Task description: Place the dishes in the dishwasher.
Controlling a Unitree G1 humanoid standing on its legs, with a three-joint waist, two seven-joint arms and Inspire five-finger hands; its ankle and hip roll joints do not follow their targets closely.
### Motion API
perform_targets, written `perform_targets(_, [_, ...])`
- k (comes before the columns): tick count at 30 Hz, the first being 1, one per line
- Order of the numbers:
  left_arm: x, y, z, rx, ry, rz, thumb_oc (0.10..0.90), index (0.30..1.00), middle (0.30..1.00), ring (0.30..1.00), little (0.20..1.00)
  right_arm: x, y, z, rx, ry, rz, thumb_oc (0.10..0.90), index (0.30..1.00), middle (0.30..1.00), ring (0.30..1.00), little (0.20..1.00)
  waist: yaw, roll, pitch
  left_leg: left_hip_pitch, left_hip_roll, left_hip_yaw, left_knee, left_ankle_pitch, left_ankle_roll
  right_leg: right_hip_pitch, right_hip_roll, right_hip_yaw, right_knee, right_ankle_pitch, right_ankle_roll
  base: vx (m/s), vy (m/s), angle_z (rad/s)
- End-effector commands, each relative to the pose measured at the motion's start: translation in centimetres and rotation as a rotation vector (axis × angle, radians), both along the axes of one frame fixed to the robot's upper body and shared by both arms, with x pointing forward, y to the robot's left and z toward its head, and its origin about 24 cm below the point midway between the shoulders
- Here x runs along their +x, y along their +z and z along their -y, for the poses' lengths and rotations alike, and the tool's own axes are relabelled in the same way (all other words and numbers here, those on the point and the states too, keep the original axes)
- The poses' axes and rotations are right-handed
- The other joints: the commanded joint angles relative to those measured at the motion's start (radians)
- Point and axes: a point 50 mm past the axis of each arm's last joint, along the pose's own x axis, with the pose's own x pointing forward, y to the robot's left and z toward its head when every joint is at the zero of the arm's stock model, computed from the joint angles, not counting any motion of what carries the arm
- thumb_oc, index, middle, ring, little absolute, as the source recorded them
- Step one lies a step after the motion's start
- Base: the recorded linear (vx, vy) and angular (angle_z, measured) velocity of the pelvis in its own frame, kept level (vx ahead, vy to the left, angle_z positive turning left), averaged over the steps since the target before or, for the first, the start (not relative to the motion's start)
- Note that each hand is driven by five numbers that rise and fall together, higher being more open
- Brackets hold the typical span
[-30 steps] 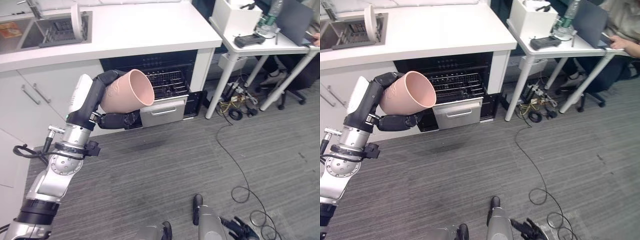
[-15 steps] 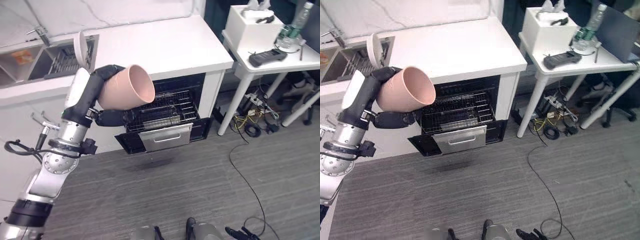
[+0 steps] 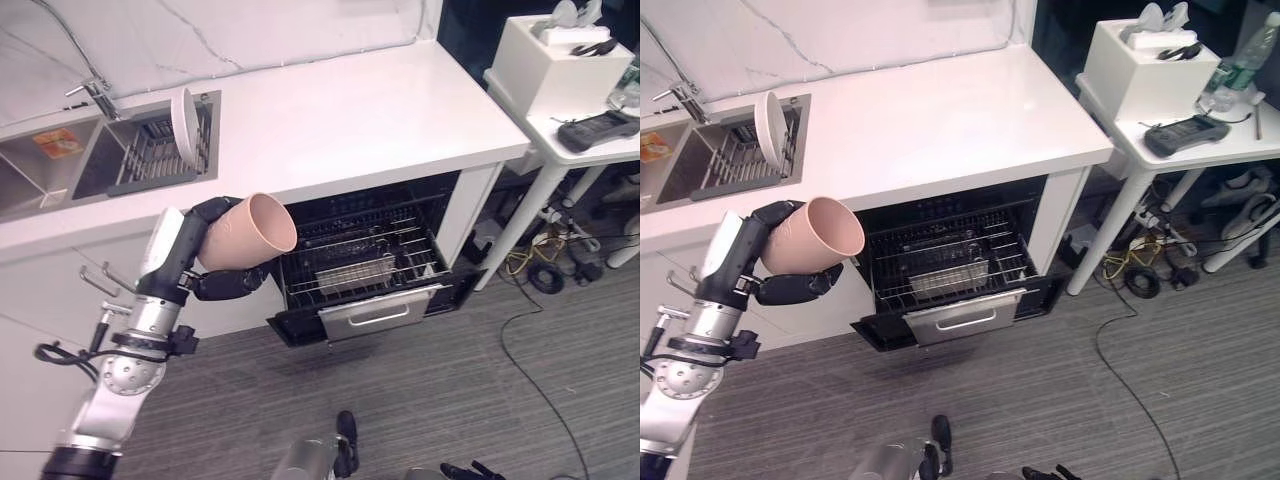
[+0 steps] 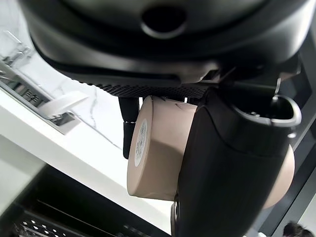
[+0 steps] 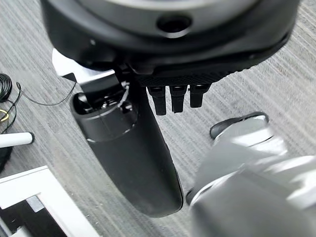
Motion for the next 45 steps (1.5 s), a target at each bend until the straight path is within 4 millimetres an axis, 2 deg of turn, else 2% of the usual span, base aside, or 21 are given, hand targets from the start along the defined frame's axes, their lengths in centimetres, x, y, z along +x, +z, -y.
perform_targets(1, [-0.7, 7.2, 0.7, 0.014, -0.086, 0.377, 0.4, 0.3, 0.3, 0.3, 0.3, 0.4, 0.7, 1.7, -0.086, 0.0, 0.039, 0.8, 0.9, 0.9, 0.9, 0.9, -0.017, 0.034, -0.049, -0.063, 0.031, 0.0, -0.005, -0.009, -0.066, 0.063, 0.084, -0.072, -0.015, 0.303, 0.093, 0.33, 0.098, -0.04])
perform_targets(2, [-0.4, 7.8, 0.8, 0.037, -0.081, 0.371, 0.4, 0.3, 0.3, 0.3, 0.3, 0.5, 0.7, 1.5, -0.072, -0.042, 0.077, 0.8, 0.9, 0.9, 0.9, 0.9, -0.029, 0.038, -0.039, -0.039, 0.01, -0.039, -0.005, -0.04, -0.033, -0.025, 0.089, -0.056, 0.194, 0.406, 0.145, 0.16, 0.032, -0.03])
perform_targets(5, [-0.1, 8.4, 1.0, 0.045, -0.085, 0.373, 0.4, 0.3, 0.3, 0.3, 0.3, 1.3, 0.9, 1.2, -0.072, -0.028, 0.134, 0.8, 0.9, 0.9, 0.9, 0.9, -0.052, 0.075, -0.028, 0.004, 0.025, -0.099, -0.005, -0.062, -0.024, -0.165, 0.058, -0.08, 0.294, 0.411, 0.138, 0.11, -0.043, 0.25])
perform_targets(8, [0.2, 9.1, 1.4, 0.061, -0.092, 0.394, 0.4, 0.3, 0.3, 0.3, 0.3, 2.4, 1.3, 1.1, -0.094, -0.005, 0.166, 0.8, 0.9, 0.9, 0.9, 0.9, -0.079, 0.104, -0.014, 0.049, 0.061, -0.131, -0.005, -0.082, -0.046, -0.242, -0.029, -0.117, 0.212, 0.337, 0.097, 0.08, -0.213, 0.29])
perform_targets(9, [0.5, 9.7, 1.7, 0.082, -0.09, 0.405, 0.4, 0.3, 0.3, 0.3, 0.3, 2.7, 1.4, 1.2, -0.101, -0.008, 0.172, 0.8, 0.9, 0.9, 0.9, 0.9, -0.092, 0.102, -0.009, 0.074, 0.078, -0.152, -0.005, -0.104, -0.06, -0.251, -0.097, -0.112, 0.077, 0.368, 0.098, 0.12, -0.332, 0.47])
perform_targets(11, [0.7, 9.9, 1.7, 0.093, -0.086, 0.405, 0.4, 0.3, 0.3, 0.3, 0.3, 2.7, 1.4, 1.2, -0.102, 0.001, 0.171, 0.8, 0.9, 0.9, 0.9, 0.9, -0.096, 0.095, -0.006, 0.095, 0.085, -0.163, -0.005, -0.122, -0.067, -0.238, -0.134, -0.102, -0.013, 0.397, 0.108, 0.15, -0.405, 0.51])
perform_targets(12, [0.8, 10.0, 1.7, 0.101, -0.08, 0.403, 0.4, 0.3, 0.3, 0.3, 0.3, 2.8, 1.4, 1.3, -0.107, 0.036, 0.166, 0.8, 0.9, 0.9, 0.9, 0.9, -0.098, 0.078, -0.005, 0.115, 0.092, -0.175, -0.005, -0.137, -0.074, -0.246, -0.179, -0.064, -0.031, 0.406, 0.124, 0.13, -0.437, 0.4])
perform_targets(14, [0.8, 10.1, 1.6, 0.109, -0.079, 0.402, 0.4, 0.3, 0.3, 0.3, 0.3, 2.7, 1.4, 1.3, -0.11, 0.063, 0.166, 0.8, 0.9, 0.9, 0.9, 0.9, -0.095, 0.068, -0.009, 0.124, 0.104, -0.187, -0.005, -0.141, -0.083, -0.238, -0.2, -0.024, -0.031, 0.385, 0.139, 0.1, -0.414, 0.38])
perform_targets(17, [0.7, 10.7, 1.6, 0.116, -0.082, 0.398, 0.4, 0.3, 0.3, 0.3, 0.3, 2.7, 1.4, 1.3, -0.108, 0.083, 0.167, 0.8, 0.9, 0.9, 0.9, 0.9, -0.096, 0.058, -0.019, 0.119, 0.144, -0.264, -0.005, -0.128, -0.113, -0.214, -0.185, 0.064, -0.031, 0.304, 0.161, 0.07, -0.57, 0.41])
perform_targets(18, [0.6, 10.8, 1.4, 0.108, -0.078, 0.389, 0.4, 0.3, 0.3, 0.3, 0.3, 2.6, 1.4, 1.4, -0.104, 0.083, 0.152, 0.8, 0.9, 0.9, 0.9, 0.9, -0.085, 0.048, -0.022, 0.104, 0.184, -0.282, -0.005, -0.102, -0.149, -0.198, -0.165, 0.043, -0.031, 0.257, 0.149, 0.03, -0.614, 0.56])
perform_targets(23, [-0.1, 11.3, 1.1, 0.058, -0.061, 0.386, 0.4, 0.3, 0.3, 0.3, 0.3, 3.0, 1.8, 2.7, -0.153, 0.141, 0.118, 0.8, 0.9, 0.9, 0.9, 0.9, -0.072, 0.053, -0.024, 0.034, 0.311, -0.274, -0.005, -0.01, -0.222, -0.198, -0.116, -0.059, -0.031, 0.205, 0.094, -0.12, -0.479, 0.27])
perform_targets(26, [0.0, 11.8, 1.4, 0.038, -0.096, 0.39, 0.4, 0.3, 0.3, 0.3, 0.3, 1.9, 2.0, 4.0, -0.174, 0.096, 0.092, 0.8, 0.9, 0.9, 0.9, 0.9, -0.106, 0.062, -0.011, -0.027, 0.369, -0.128, -0.005, 0.047, -0.23, -0.172, -0.081, -0.154, -0.031, 0.184, 0.057, -0.13, -0.369, 0.49])
perform_targets(27, [0.3, 11.8, 1.5, 0.028, -0.109, 0.392, 0.4, 0.3, 0.3, 0.3, 0.3, 1.4, 2.0, 4.1, -0.182, 0.076, 0.079, 0.8, 0.9, 0.9, 0.9, 0.9, -0.121, 0.06, -0.009, -0.016, 0.36, -0.03, -0.005, 0.041, -0.225, -0.154, -0.084, -0.208, -0.031, 0.174, 0.052, -0.06, -0.271, 1.22])
perform_targets(29, [0.2, 11.2, 1.3, 0.025, -0.12, 0.396, 0.4, 0.3, 0.3, 0.3, 0.3, 0.8, 1.7, 4.0, -0.158, 0.025, 0.064, 0.8, 0.9, 0.9, 0.9, 0.9, -0.108, 0.068, -0.013, -0.028, 0.29, 0.034, -0.005, 0.03, -0.21, -0.127, -0.059, -0.238, -0.031, 0.157, 0.042, 0.05, -0.182, 1.07])
perform_targets(30, [0.0, 10.9, 1.3, 0.025, -0.12, 0.397, 0.4, 0.3, 0.3, 0.3, 0.3, 0.9, 1.7, 3.9, -0.153, 0.022, 0.066, 0.8, 0.9, 0.9, 0.9, 0.9, -0.101, 0.069, -0.015, -0.037, 0.282, 0.014, -0.005, 0.034, -0.212, -0.129, -0.051, -0.226, -0.031, 0.156, 0.038, 0.17, -0.034, 0.43])
perform_targets(31, [-0.5, 10.3, 1.0, 0.022, -0.109, 0.397, 0.4, 0.3, 0.3, 0.3, 0.3, 1.2, 1.7, 3.6, -0.147, 0.028, 0.073, 0.8, 0.9, 0.9, 0.9, 0.9, -0.069, 0.069, -0.017, -0.053, 0.226, -0.084, -0.005, 0.029, -0.2, -0.123, -0.031, -0.173, -0.031, 0.149, 0.028, 0.18, 0.08, -0.17])
perform_targets(34, [-0.5, 9.4, 1.2, 0.01, -0.111, 0.398, 0.4, 0.3, 0.3, 0.3, 0.3, 1.5, 1.5, 2.9, -0.138, 0.031, 0.087, 0.8, 0.9, 0.9, 0.9, 0.9, -0.074, 0.067, -0.024, -0.056, 0.233, -0.041, -0.005, 0.031, -0.196, -0.111, -0.028, -0.183, -0.031, 0.138, 0.024, 0.12, 0.11, -0.51])
perform_targets(39, [-0.5, 8.3, 1.8, 0.034, -0.128, 0.393, 0.4, 0.3, 0.3, 0.3, 0.3, 2.3, 1.7, 2.3, -0.166, -0.003, 0.136, 0.8, 0.9, 0.9, 0.9, 0.9, -0.058, 0.061, -0.043, -0.039, 0.194, -0.057, -0.005, -0.001, -0.171, -0.067, -0.031, -0.19, -0.031, 0.128, 0.035, 0.14, 0.16, -0.17])
perform_targets(40, [-0.3, 8.1, 2.2, 0.068, -0.133, 0.394, 0.4, 0.3, 0.3, 0.3, 0.3, 2.7, 1.8, 1.8, -0.182, 0.01, 0.154, 0.8, 0.9, 0.9, 0.9, 0.9, -0.067, 0.067, -0.043, -0.029, 0.185, -0.073, -0.005, -0.02, -0.151, -0.062, -0.027, -0.186, -0.006, 0.214, 0.069, 0.16, 0.135, -0.25])
perform_targets(42, [0.1, 8.1, 2.4, 0.097, -0.122, 0.389, 0.4, 0.3, 0.3, 0.3, 0.3, 2.9, 1.9, 1.6, -0.173, -0.008, 0.158, 0.8, 0.9, 0.9, 0.9, 0.9, -0.089, 0.068, -0.029, -0.016, 0.165, -0.11, -0.005, -0.037, -0.128, -0.151, -0.033, -0.138, 0.103, 0.266, 0.09, 0.07, 0.016, -0.19])
perform_targets(45, [0.7, 8.0, 2.9, 0.089, -0.107, 0.396, 0.4, 0.3, 0.3, 0.3, 0.3, 1.8, 1.3, 1.1, -0.129, -0.056, 0.126, 0.8, 0.9, 0.9, 0.9, 0.9, -0.12, 0.05, -0.007, 0.041, 0.144, -0.141, -0.005, -0.077, -0.138, -0.26, -0.132, -0.141, -0.031, 0.368, 0.101, -0.01, -0.189, 0.05])
